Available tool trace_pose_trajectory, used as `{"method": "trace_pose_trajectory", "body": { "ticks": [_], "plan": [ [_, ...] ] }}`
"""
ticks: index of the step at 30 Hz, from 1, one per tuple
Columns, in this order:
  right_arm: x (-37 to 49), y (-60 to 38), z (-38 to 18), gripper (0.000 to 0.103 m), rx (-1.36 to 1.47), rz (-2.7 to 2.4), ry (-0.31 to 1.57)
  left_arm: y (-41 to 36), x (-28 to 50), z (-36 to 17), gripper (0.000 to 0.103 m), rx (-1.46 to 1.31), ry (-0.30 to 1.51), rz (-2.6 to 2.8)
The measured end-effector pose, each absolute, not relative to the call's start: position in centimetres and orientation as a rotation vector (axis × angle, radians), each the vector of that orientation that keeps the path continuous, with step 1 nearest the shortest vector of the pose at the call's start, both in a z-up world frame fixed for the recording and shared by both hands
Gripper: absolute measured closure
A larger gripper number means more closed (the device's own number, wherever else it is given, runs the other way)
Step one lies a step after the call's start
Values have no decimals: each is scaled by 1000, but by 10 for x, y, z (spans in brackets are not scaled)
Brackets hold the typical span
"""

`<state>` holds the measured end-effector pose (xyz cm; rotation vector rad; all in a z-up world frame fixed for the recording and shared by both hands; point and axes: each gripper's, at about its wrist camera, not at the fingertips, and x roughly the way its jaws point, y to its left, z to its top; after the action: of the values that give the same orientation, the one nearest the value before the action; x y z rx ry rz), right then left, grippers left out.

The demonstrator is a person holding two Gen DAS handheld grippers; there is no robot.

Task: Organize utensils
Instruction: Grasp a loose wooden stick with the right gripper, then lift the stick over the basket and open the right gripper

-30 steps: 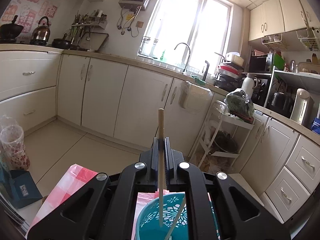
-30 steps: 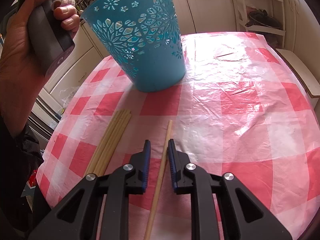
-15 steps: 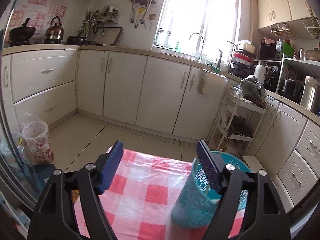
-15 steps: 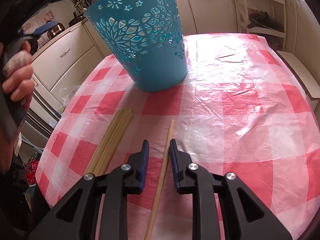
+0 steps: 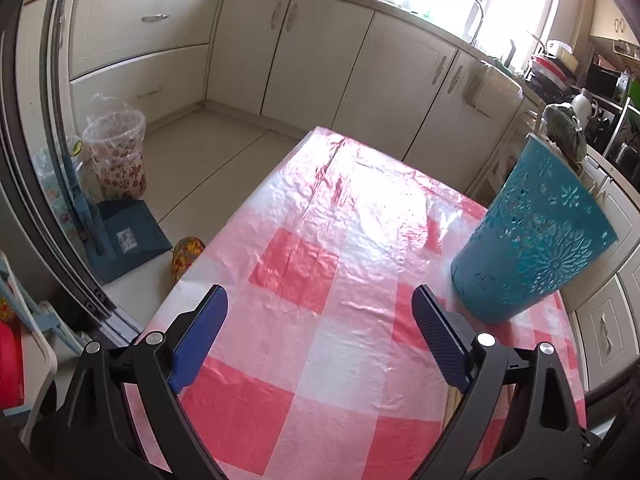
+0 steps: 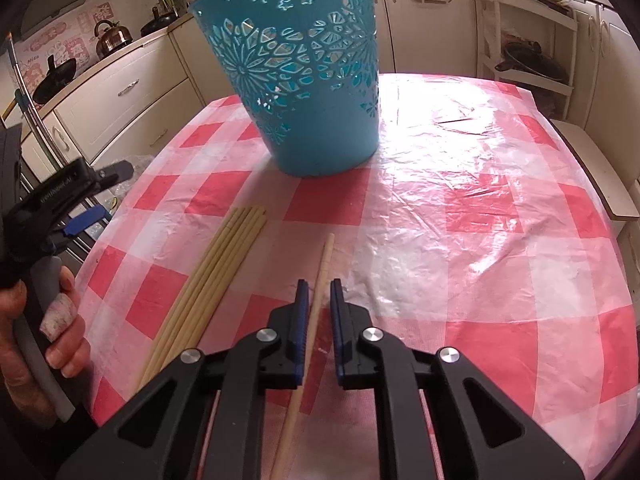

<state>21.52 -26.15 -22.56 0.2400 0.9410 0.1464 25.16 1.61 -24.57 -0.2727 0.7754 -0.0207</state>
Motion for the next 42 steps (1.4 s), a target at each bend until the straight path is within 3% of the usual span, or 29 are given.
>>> {"method": "trace_pose_trajectory", "body": {
  "ticks": [10,15,23,31,37,42],
  "plan": [
    [216,-230,-222,91,-7,88,962,9,248,-251,12,-252,748,-77],
    [209,-248,-219,98,143,125,948,12,248,-252,12,-273,755,-82],
    [184,-297,-137,98,507,266,679,12,250,-254,11,-283,765,-85],
    [246,-300,-19,98,469,253,298,12,251,-254,11,-286,768,-82],
    [318,-291,-8,98,400,104,195,17,252,-255,11,-319,767,-84],
    [358,-287,-31,97,361,54,271,21,252,-255,10,-343,760,-88]
  ]
}}
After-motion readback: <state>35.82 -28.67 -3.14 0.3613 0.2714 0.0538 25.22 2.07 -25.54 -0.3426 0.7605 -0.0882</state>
